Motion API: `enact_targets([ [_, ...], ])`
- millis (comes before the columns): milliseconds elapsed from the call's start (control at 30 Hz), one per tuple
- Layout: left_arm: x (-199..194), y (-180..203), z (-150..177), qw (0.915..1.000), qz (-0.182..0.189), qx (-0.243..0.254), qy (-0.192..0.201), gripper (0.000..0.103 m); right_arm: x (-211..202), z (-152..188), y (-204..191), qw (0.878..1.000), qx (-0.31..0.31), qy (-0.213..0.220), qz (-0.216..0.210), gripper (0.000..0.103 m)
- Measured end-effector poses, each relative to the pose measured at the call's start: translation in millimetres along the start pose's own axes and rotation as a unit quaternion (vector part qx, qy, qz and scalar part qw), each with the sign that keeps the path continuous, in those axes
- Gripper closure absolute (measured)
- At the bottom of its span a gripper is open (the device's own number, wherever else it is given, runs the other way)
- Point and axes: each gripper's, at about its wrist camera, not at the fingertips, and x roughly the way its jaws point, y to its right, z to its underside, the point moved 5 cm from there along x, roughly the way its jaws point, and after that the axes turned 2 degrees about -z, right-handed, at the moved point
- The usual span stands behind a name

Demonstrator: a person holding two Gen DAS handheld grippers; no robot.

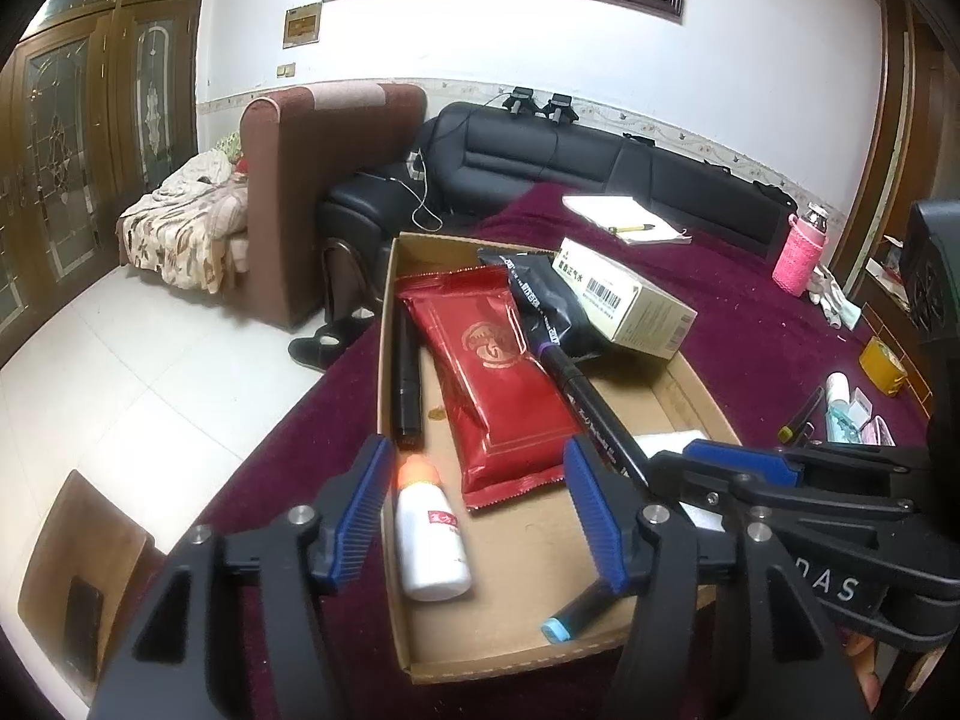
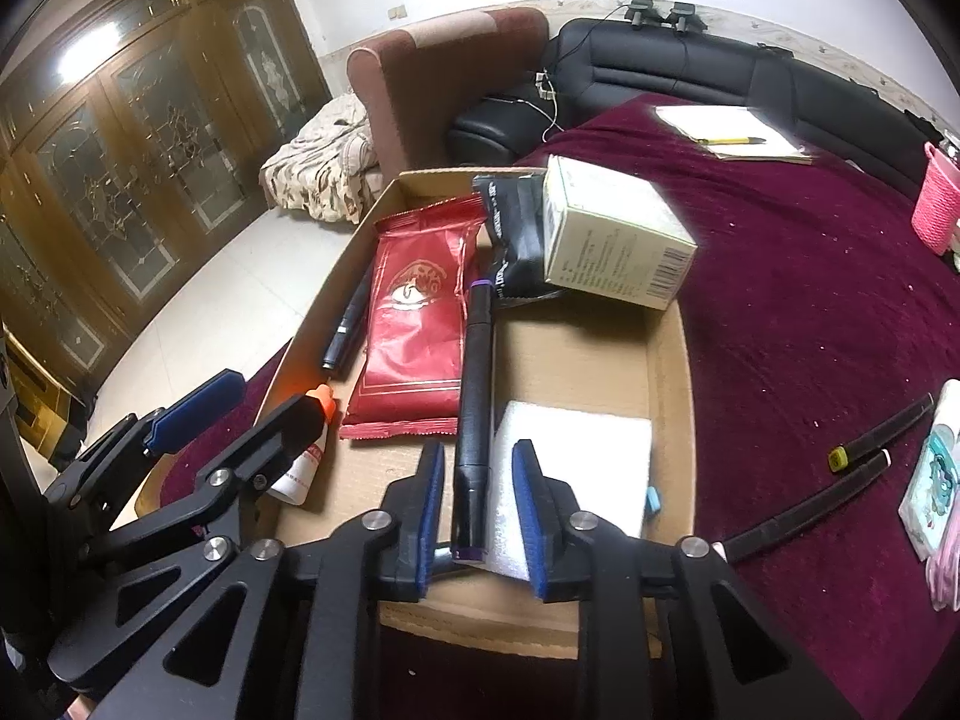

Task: Organize objects
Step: 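Open both grippers to release the glue bottle and marker into the tray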

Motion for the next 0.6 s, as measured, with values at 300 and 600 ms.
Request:
enact_targets([
  [300,-7.3,2.2,-1.1,1.0,0.003,0.005,0.005,0.041,-13.4,3.2,14.3,1.0,0.015,0.012,-0.002,0.067],
  [600,-14.3,11.3,-3.8,0.9997,0.012,0.015,0.012,0.04,-36.1,7.3,50.0,0.998,0.057,0.035,-0.008,0.067],
])
